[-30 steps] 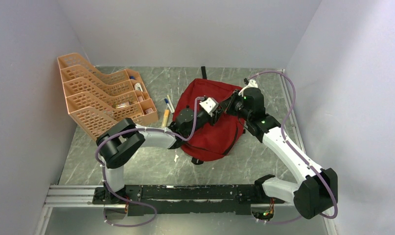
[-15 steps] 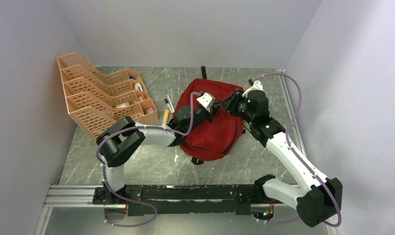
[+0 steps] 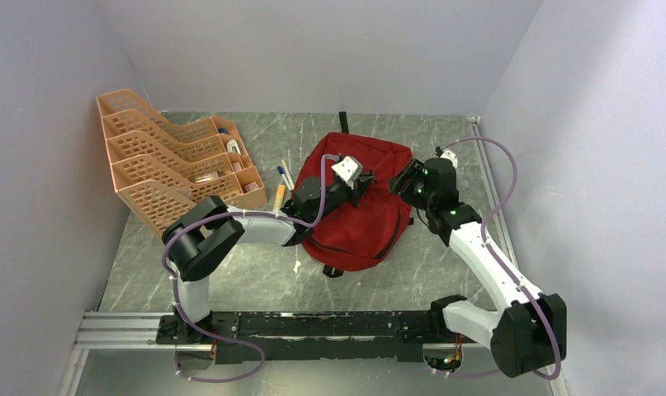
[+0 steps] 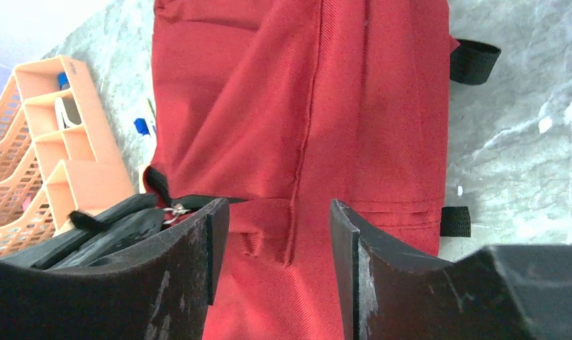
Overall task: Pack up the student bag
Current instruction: Unzip the student bag at the center of the board.
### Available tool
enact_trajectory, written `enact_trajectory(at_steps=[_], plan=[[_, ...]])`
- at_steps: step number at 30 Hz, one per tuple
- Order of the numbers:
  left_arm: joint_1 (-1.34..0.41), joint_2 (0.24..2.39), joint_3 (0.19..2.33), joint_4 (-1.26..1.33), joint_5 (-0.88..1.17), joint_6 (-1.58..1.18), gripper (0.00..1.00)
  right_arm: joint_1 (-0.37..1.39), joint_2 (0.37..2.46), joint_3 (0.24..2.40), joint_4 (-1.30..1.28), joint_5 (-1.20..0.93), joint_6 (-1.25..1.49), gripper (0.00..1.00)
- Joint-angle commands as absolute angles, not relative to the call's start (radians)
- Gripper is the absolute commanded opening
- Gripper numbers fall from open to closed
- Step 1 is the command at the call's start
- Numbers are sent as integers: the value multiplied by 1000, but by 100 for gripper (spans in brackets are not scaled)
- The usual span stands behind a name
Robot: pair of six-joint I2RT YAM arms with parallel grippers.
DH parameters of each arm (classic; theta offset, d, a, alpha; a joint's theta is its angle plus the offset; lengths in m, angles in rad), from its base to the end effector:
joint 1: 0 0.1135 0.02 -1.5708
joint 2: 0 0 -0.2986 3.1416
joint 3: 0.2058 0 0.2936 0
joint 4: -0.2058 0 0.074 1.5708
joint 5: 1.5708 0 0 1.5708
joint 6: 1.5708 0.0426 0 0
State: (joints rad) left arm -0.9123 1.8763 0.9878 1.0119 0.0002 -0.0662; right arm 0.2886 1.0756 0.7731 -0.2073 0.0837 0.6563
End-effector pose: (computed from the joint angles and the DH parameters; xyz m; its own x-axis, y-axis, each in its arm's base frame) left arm 0.2774 -0.3585 0.2274 0.0228 -0.1376 -0.9902 0.7943 0.6040 -0.0656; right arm 0.2617 0.0740 0.2911 -0.5010 0.4856 -0.7164 0.1162 0.8580 0.5003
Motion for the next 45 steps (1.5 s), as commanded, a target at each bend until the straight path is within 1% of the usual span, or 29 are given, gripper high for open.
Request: enact_trajectory(at_steps=[1, 11, 16, 18, 19, 24, 26, 35, 39, 45], plan=[[-905, 1853, 977, 1069, 50, -80, 5, 233, 1115, 740, -148, -59, 688, 58], [-905, 1857, 968, 1067, 93, -86, 5, 169, 1210, 697, 8, -247, 743, 58], [-904, 1849, 954, 1059, 100, -73, 5, 161, 1264, 680, 60, -305, 761, 55], [-904, 1847, 950, 1058, 97, -70, 5, 159, 1281, 669, 78, -316, 767, 49], [-904, 1846, 948, 1058, 97, -69, 5, 157, 1285, 664, 87, -319, 769, 44], [-902, 1844, 941, 1055, 92, -75, 5, 149, 1295, 638, 126, -337, 781, 11], [-901, 1843, 937, 1049, 86, -79, 5, 145, 1290, 632, 128, -331, 779, 0], [-843, 1823, 964, 941, 34, -131, 5, 127, 1225, 619, 61, -240, 742, 0], [-816, 1810, 996, 830, -45, -136, 5, 110, 1200, 610, 39, -209, 731, 0], [-763, 1778, 972, 742, -148, -159, 5, 84, 1180, 606, 11, -178, 706, 0]])
